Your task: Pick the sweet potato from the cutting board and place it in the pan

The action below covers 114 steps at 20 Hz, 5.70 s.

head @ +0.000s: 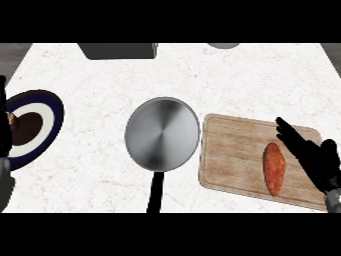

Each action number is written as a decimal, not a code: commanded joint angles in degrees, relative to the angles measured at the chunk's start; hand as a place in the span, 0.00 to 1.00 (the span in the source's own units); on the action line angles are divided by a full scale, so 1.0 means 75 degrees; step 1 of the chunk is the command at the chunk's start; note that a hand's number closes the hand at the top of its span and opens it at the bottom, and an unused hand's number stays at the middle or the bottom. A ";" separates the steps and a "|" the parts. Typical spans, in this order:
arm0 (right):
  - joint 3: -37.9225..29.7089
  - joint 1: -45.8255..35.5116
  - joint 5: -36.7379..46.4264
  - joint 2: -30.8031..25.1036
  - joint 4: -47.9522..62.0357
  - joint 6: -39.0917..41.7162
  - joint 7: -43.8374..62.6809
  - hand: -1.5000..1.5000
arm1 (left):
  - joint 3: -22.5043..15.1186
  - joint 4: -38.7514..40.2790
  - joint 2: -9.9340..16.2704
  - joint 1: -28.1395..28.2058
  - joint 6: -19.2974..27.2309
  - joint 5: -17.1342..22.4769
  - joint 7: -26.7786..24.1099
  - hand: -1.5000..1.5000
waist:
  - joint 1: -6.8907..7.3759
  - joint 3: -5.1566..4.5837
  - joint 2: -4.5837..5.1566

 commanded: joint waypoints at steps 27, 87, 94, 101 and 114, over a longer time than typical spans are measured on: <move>-0.2227 -0.0023 0.2554 -0.3108 -0.0480 0.2215 -0.4602 0.00 | -0.0969 -0.0065 -0.0289 0.0172 -0.1671 0.0595 0.2268 0.50 | -0.0003 -0.0233 0.0123; 0.0468 -0.1540 1.0073 0.0670 -0.0519 0.4175 -0.1247 0.00 | 0.0112 -0.0695 -0.1605 0.0106 -0.2583 -0.0851 0.3497 0.50 | -0.0012 -0.0218 0.0137; 0.0291 -0.1111 1.0514 0.0810 0.0011 0.3616 -0.1977 0.00 | 0.0156 -0.0898 -0.1927 0.0241 -0.2606 -0.1053 0.3434 0.50 | -0.0033 -0.0218 0.0136; 0.0395 -0.1521 1.0735 0.0989 0.0826 0.3085 -0.2949 1.00 | 0.0531 -0.0663 -0.1724 0.0259 -0.2978 -0.0983 0.3147 0.50 | 0.0002 -0.0217 0.0142; -0.0342 -0.1027 1.0611 0.1240 0.0345 0.2752 -0.3374 1.00 | 0.0535 -0.0699 -0.2005 0.0077 -0.2834 -0.1257 0.3446 0.50 | -0.0073 -0.0220 0.0125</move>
